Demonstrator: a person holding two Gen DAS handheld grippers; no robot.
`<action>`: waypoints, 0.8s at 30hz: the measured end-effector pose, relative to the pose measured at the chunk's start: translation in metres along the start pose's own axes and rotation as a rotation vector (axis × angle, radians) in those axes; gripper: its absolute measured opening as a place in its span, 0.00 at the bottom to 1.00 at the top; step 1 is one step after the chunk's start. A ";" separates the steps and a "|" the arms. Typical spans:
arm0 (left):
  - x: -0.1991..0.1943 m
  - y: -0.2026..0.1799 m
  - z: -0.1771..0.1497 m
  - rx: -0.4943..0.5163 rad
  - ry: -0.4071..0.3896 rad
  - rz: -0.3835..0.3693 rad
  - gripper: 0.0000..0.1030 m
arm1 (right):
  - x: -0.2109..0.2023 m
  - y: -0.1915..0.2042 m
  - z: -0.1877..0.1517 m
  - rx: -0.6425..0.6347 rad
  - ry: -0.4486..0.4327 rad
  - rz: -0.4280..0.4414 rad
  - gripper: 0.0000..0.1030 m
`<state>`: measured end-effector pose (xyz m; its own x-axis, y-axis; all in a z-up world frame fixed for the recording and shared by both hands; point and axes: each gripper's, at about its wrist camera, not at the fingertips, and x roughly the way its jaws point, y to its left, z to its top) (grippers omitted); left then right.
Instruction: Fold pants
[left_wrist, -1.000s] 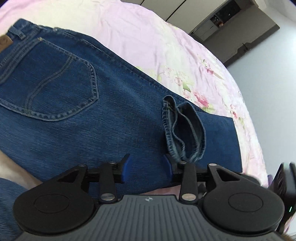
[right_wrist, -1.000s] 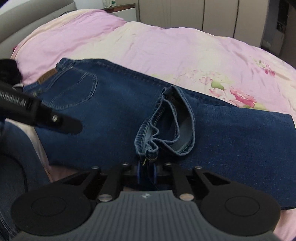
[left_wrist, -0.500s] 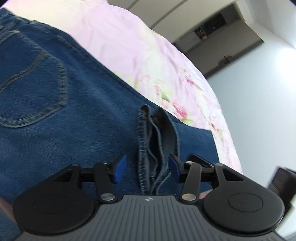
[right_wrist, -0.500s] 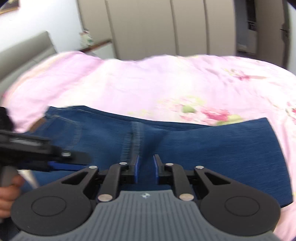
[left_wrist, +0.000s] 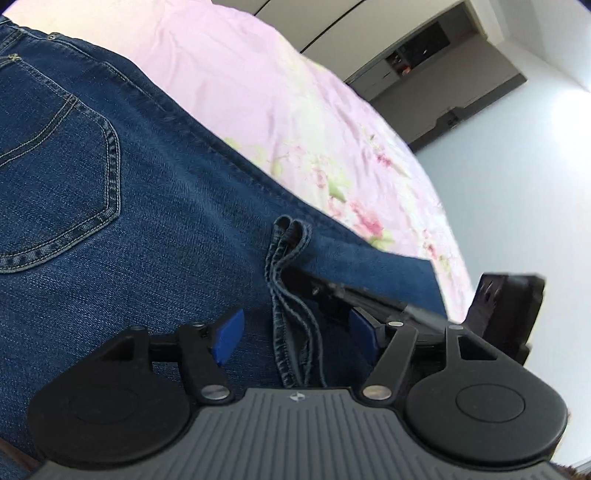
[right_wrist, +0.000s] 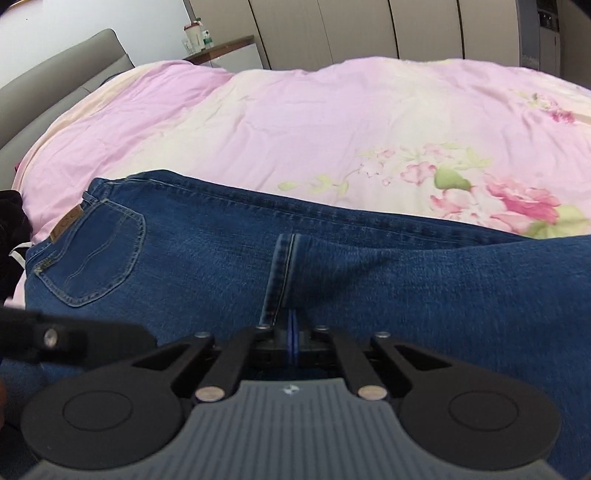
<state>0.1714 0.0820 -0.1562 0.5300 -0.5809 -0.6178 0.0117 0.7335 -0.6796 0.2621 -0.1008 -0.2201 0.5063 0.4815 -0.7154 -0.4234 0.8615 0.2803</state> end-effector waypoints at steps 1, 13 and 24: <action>0.002 -0.001 0.000 0.000 0.007 -0.003 0.75 | 0.001 -0.003 0.002 0.014 0.001 0.012 0.00; 0.055 -0.023 -0.006 0.057 0.088 0.101 0.80 | -0.093 -0.037 -0.017 0.043 -0.121 -0.067 0.01; 0.070 -0.049 -0.028 0.288 0.001 0.192 0.17 | -0.090 -0.062 -0.033 0.113 -0.109 -0.117 0.01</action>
<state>0.1844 -0.0044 -0.1769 0.5446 -0.4233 -0.7240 0.1509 0.8987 -0.4119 0.2187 -0.2030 -0.1944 0.6279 0.3865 -0.6756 -0.2734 0.9222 0.2736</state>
